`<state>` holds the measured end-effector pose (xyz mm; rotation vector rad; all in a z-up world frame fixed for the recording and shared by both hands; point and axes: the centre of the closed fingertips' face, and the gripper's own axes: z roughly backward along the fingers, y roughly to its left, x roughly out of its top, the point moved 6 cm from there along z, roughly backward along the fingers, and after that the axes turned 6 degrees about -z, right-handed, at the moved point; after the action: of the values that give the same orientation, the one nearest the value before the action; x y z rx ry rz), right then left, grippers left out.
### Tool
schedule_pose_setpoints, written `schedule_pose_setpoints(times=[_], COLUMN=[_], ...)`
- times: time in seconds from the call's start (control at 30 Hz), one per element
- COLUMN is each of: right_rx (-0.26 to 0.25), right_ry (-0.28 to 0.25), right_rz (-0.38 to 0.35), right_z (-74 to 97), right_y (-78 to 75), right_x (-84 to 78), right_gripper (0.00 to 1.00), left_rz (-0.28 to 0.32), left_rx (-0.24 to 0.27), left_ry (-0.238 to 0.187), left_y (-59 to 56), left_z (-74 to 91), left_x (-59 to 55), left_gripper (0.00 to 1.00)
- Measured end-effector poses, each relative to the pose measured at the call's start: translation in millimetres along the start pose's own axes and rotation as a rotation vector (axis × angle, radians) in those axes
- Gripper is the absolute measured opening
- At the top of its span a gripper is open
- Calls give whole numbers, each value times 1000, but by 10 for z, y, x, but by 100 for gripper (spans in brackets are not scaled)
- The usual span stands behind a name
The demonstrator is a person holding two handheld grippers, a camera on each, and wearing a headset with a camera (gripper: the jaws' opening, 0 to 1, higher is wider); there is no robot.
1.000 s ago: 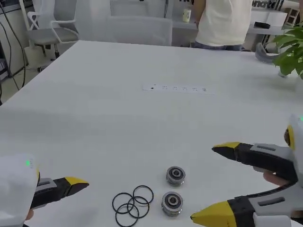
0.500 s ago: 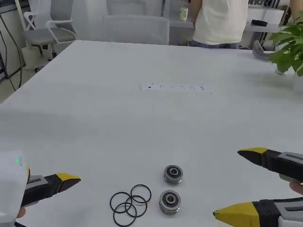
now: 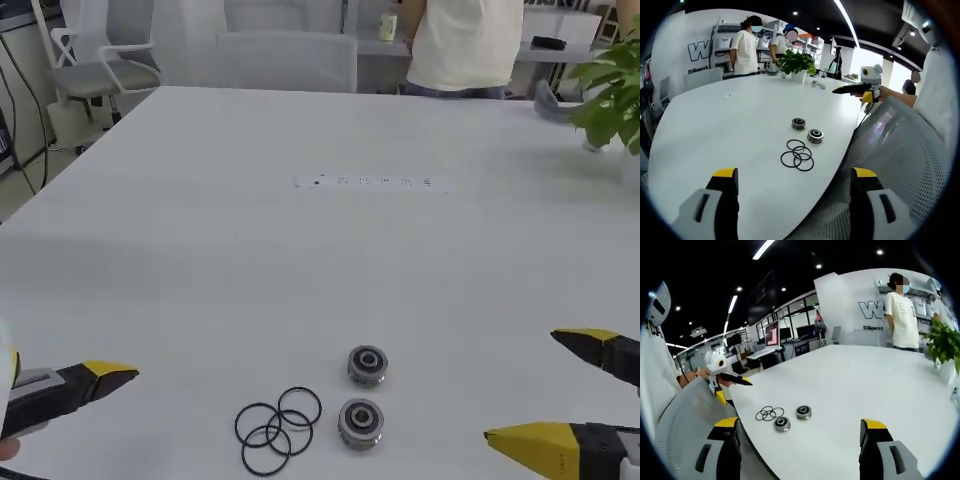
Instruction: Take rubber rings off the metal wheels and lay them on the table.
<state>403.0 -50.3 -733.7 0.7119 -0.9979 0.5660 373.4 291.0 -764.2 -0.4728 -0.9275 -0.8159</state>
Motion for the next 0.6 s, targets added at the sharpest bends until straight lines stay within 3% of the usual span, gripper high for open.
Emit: schedule_pose_setpoints(times=[0.4,0.6], right_rx=[-38,-48], right_ry=[75,89], right_rz=[-33,-44], right_z=[-1,8], right_y=[-83,-97], right_x=[-272,-317], right_gripper=[99,99], left_rz=[29,39], left_rx=[34,44], left_ry=[9,9], left_y=[14,13], left_z=[33,22], left_x=[-95,-101], left_gripper=[91,91])
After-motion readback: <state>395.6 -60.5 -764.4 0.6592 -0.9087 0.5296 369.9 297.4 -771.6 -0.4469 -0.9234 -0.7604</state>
